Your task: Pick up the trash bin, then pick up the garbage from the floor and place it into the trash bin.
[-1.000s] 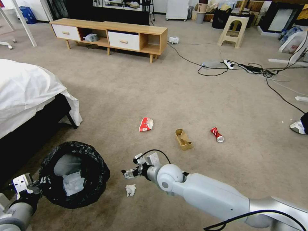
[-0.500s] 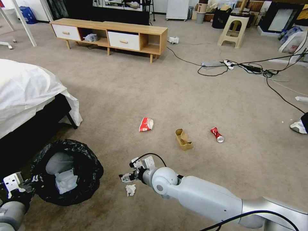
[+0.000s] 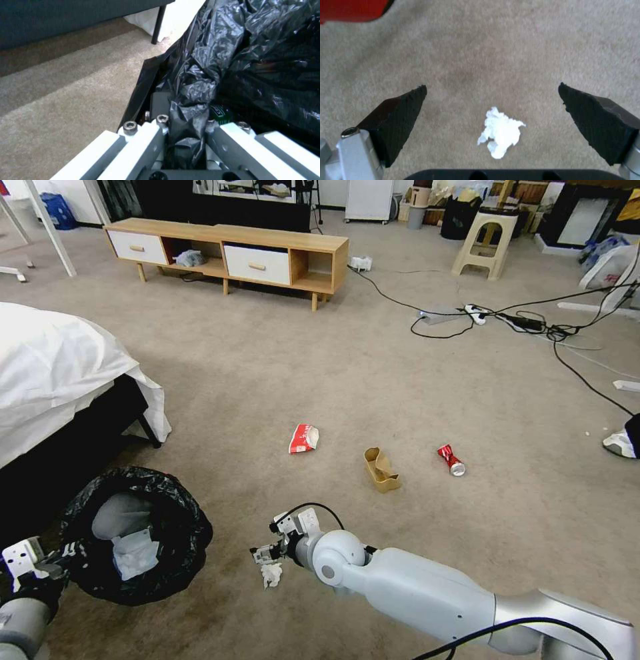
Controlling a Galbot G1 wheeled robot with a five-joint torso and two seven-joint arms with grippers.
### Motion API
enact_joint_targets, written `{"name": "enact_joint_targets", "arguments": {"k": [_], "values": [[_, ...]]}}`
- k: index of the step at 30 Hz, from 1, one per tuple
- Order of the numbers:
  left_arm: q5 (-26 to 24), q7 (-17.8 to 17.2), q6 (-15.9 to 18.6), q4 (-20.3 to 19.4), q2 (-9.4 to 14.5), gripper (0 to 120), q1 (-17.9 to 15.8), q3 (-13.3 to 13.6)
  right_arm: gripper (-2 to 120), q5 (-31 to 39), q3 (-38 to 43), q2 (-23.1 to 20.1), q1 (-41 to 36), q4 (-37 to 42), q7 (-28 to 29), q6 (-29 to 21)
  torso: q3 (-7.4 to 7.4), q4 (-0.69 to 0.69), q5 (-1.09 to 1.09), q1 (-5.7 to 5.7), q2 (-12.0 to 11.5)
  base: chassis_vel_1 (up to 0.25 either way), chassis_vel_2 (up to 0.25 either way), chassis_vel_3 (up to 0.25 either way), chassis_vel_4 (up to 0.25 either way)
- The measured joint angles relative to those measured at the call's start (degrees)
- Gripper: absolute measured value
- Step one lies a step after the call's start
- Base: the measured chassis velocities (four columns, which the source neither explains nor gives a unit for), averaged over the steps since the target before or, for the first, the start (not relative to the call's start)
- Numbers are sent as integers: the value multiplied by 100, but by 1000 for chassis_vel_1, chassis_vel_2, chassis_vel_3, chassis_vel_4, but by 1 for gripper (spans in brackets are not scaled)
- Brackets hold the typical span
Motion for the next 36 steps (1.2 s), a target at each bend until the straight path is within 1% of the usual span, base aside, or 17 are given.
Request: {"name": "enact_joint_targets", "arguments": {"k": [3, 4, 5, 6, 9, 10, 11, 14, 26, 36], "values": [[1, 31, -28, 16, -6, 1, -13, 5, 100, 298, -36, 80, 42, -72, 184, -133, 0, 0, 0, 0, 0, 0, 0, 0, 0], [1, 31, -28, 16, -6, 1, -13, 5, 100, 298, -36, 80, 42, -72, 184, -133, 0, 0, 0, 0, 0, 0, 0, 0, 0], [2, 48, -40, 31, -7, 1, -17, 8, 100, 497, -51, 120, 61, -115, 305, -220, 0, 0, 0, 0, 0, 0, 0, 0, 0], [2, 48, -40, 31, -7, 1, -17, 8, 100, 497, -51, 120, 61, -115, 305, -220, 0, 0, 0, 0, 0, 0, 0, 0, 0], [2, 84, -59, 65, -9, 1, -26, 11, 100, 899, -84, 191, 94, -211, 592, -378, 0, 0, 0, 0, 0, 0, 0, 0, 0], [2, 84, -59, 65, -9, 1, -26, 11, 100, 899, -84, 191, 94, -211, 592, -378, 0, 0, 0, 0, 0, 0, 0, 0, 0], [2, 96, -65, 76, -8, 1, -28, 13, 100, 1075, -96, 228, 94, -240, 728, -450, 0, 0, 0, 0, 0, 0, 0, 0, 0], [1, 113, -79, 102, 2, 1, -37, 14, 100, 1288, -90, 317, 65, -307, 876, -513, 0, 0, 0, 0, 0, 0, 0, 0, 0], [16, 139, -94, 160, 43, 1, -50, 62, 100, 1635, 171, 520, -23, -612, 976, -567, 0, 0, 0, 0, 0, 0, 0, 0, 0], [90, 141, -105, 185, 43, 1, -61, 170, 100, 1535, 457, 611, -190, -852, 878, -577, 0, 0, 0, 0, 0, 0, 0, 0, 0]]}}
